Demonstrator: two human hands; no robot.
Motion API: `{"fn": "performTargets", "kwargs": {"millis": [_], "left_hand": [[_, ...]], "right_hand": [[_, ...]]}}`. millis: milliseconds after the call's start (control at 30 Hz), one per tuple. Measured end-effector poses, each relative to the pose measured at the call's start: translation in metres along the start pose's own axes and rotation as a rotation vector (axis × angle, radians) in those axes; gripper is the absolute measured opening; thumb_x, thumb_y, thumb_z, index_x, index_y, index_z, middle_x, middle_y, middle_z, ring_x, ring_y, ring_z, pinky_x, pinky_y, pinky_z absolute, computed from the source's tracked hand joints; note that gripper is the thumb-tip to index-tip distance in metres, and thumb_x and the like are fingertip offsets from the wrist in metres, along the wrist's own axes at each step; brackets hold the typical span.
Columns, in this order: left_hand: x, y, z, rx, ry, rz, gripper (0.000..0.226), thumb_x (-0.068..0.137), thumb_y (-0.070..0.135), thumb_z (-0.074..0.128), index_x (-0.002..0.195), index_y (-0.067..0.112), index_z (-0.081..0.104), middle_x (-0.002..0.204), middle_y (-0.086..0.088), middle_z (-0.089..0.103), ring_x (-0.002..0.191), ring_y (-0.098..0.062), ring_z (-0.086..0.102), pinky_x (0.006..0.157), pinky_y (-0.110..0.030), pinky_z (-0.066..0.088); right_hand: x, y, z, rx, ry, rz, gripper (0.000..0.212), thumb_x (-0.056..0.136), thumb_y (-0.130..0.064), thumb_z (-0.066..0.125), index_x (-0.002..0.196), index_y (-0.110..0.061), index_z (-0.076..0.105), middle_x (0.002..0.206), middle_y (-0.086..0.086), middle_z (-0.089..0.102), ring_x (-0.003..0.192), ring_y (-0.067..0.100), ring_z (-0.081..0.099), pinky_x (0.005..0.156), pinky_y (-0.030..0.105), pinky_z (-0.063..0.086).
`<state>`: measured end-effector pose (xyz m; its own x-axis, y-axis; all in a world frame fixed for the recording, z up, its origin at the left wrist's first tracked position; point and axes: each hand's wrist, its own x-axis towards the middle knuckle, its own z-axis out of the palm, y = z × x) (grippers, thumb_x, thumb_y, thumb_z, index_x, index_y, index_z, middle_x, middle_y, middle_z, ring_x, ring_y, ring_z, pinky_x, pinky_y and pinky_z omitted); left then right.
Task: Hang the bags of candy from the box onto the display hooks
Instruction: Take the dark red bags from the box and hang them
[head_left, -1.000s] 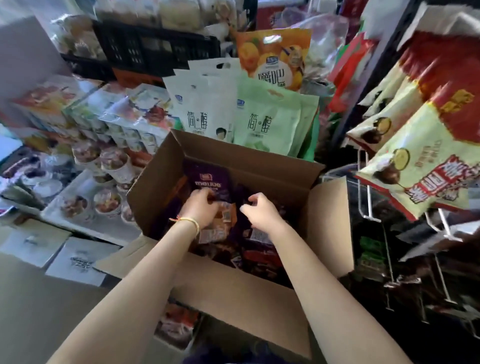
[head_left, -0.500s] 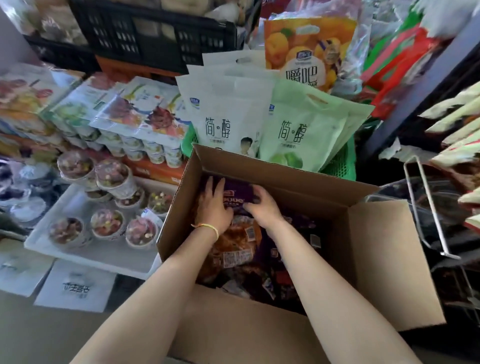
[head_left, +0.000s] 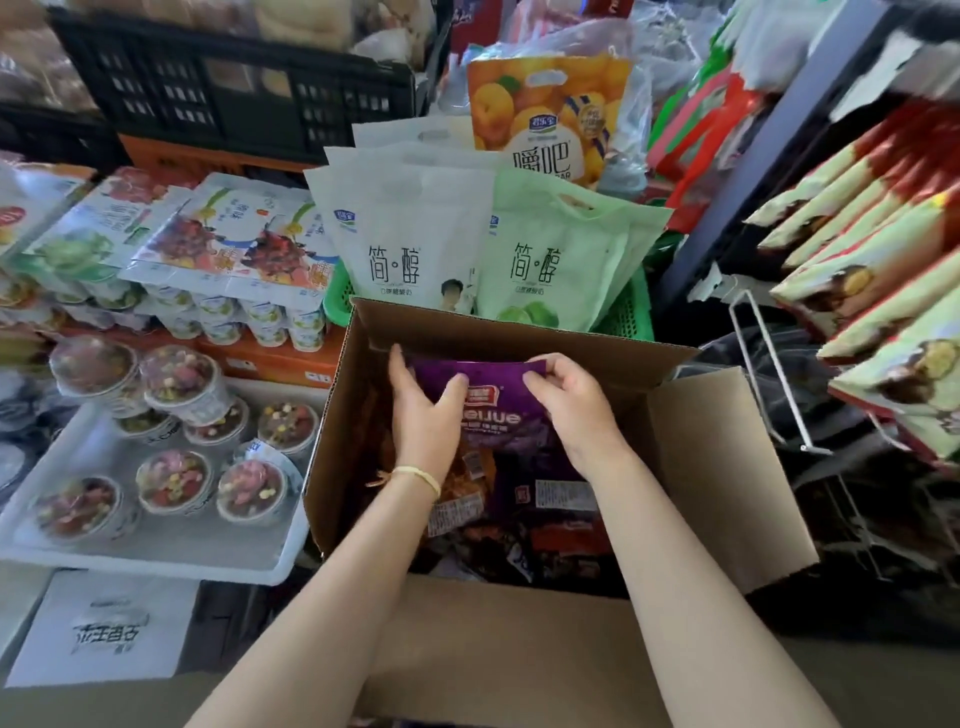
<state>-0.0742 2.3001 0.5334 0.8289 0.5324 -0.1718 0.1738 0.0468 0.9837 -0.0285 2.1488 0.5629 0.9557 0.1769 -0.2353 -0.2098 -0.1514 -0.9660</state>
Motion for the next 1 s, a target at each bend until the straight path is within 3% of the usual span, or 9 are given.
{"fn": "performTargets", "kwargs": {"millis": [33, 100, 167, 267, 333, 433, 533, 767, 1000], "left_hand": [[-0.007, 0.012, 0.003, -0.138, -0.058, -0.061, 0.068, 0.094, 0.025, 0.068, 0.151, 0.022, 0.032, 0.141, -0.002, 0.055, 0.124, -0.019, 0.060, 0.098, -0.034, 0.054], [-0.022, 0.034, 0.011, -0.235, -0.165, -0.072, 0.033, 0.093, 0.022, 0.070, 0.124, 0.014, 0.060, 0.114, -0.005, 0.072, 0.102, -0.021, 0.071, 0.078, -0.028, 0.059], [-0.043, 0.055, 0.019, -0.277, -0.283, -0.061, 0.017, 0.088, 0.022, 0.074, 0.103, 0.013, 0.072, 0.097, -0.009, 0.078, 0.087, -0.021, 0.074, 0.076, -0.033, 0.058], [-0.092, 0.088, 0.046, -0.335, -0.458, -0.050, 0.020, 0.072, 0.028, 0.077, 0.088, 0.016, 0.078, 0.086, -0.010, 0.078, 0.073, -0.020, 0.074, 0.070, -0.033, 0.059], [-0.132, 0.106, 0.074, -0.355, -0.528, 0.012, 0.009, 0.072, 0.025, 0.079, 0.078, 0.018, 0.080, 0.082, -0.010, 0.077, 0.070, -0.022, 0.074, 0.069, -0.036, 0.062], [-0.197, 0.124, 0.130, -0.371, -0.568, 0.091, 0.005, 0.076, 0.022, 0.083, 0.079, 0.019, 0.081, 0.085, -0.014, 0.077, 0.072, -0.027, 0.074, 0.076, -0.044, 0.060], [-0.264, 0.131, 0.196, -0.362, -0.597, 0.118, 0.008, 0.077, 0.024, 0.078, 0.081, 0.018, 0.080, 0.087, -0.016, 0.077, 0.074, -0.029, 0.074, 0.077, -0.044, 0.060], [-0.382, 0.132, 0.355, -0.249, -0.722, 0.177, 0.011, 0.087, 0.015, 0.076, 0.097, 0.010, 0.075, 0.093, -0.017, 0.077, 0.084, -0.033, 0.075, 0.078, -0.042, 0.059], [-0.430, 0.133, 0.486, -0.239, -0.751, 0.235, 0.004, 0.086, 0.011, 0.077, 0.084, 0.015, 0.076, 0.082, -0.012, 0.077, 0.073, -0.025, 0.074, 0.068, -0.036, 0.061]], "right_hand": [[-0.009, -0.009, -0.010, 0.057, 0.010, -0.019, 0.013, 0.100, -0.009, 0.058, 0.092, -0.017, 0.064, 0.086, 0.005, 0.074, 0.080, 0.022, 0.071, 0.071, 0.037, 0.057], [-0.028, -0.026, -0.031, 0.179, 0.038, -0.071, 0.016, 0.099, -0.007, 0.058, 0.090, -0.018, 0.067, 0.087, 0.006, 0.074, 0.083, 0.025, 0.069, 0.078, 0.042, 0.058], [-0.051, -0.042, -0.055, 0.280, 0.072, -0.134, 0.021, 0.098, -0.005, 0.058, 0.087, -0.020, 0.069, 0.085, 0.006, 0.074, 0.082, 0.026, 0.069, 0.081, 0.045, 0.057], [-0.092, -0.059, -0.103, 0.362, 0.126, -0.221, 0.018, 0.098, -0.005, 0.058, 0.087, -0.016, 0.066, 0.075, 0.003, 0.072, 0.066, 0.018, 0.069, 0.063, 0.033, 0.059], [-0.122, -0.066, -0.144, 0.432, 0.148, -0.254, 0.014, 0.097, -0.006, 0.060, 0.090, -0.016, 0.066, 0.076, 0.003, 0.074, 0.066, 0.019, 0.070, 0.060, 0.030, 0.058], [-0.173, -0.067, -0.214, 0.504, 0.118, -0.269, 0.011, 0.094, -0.014, 0.065, 0.104, -0.017, 0.066, 0.089, 0.005, 0.078, 0.079, 0.021, 0.074, 0.066, 0.032, 0.060], [-0.222, -0.054, -0.289, 0.418, 0.100, -0.272, 0.034, 0.080, -0.024, 0.074, 0.113, -0.017, 0.067, 0.101, 0.007, 0.077, 0.090, 0.025, 0.075, 0.075, 0.036, 0.060], [-0.299, -0.029, -0.468, 0.290, 0.320, -0.287, 0.014, 0.087, -0.018, 0.075, 0.101, -0.015, 0.073, 0.090, 0.005, 0.079, 0.081, 0.023, 0.076, 0.071, 0.033, 0.058], [-0.308, -0.016, -0.594, 0.238, 0.500, -0.324, 0.005, 0.086, -0.016, 0.077, 0.089, -0.020, 0.076, 0.083, 0.004, 0.078, 0.075, 0.021, 0.076, 0.069, 0.031, 0.058]]}}
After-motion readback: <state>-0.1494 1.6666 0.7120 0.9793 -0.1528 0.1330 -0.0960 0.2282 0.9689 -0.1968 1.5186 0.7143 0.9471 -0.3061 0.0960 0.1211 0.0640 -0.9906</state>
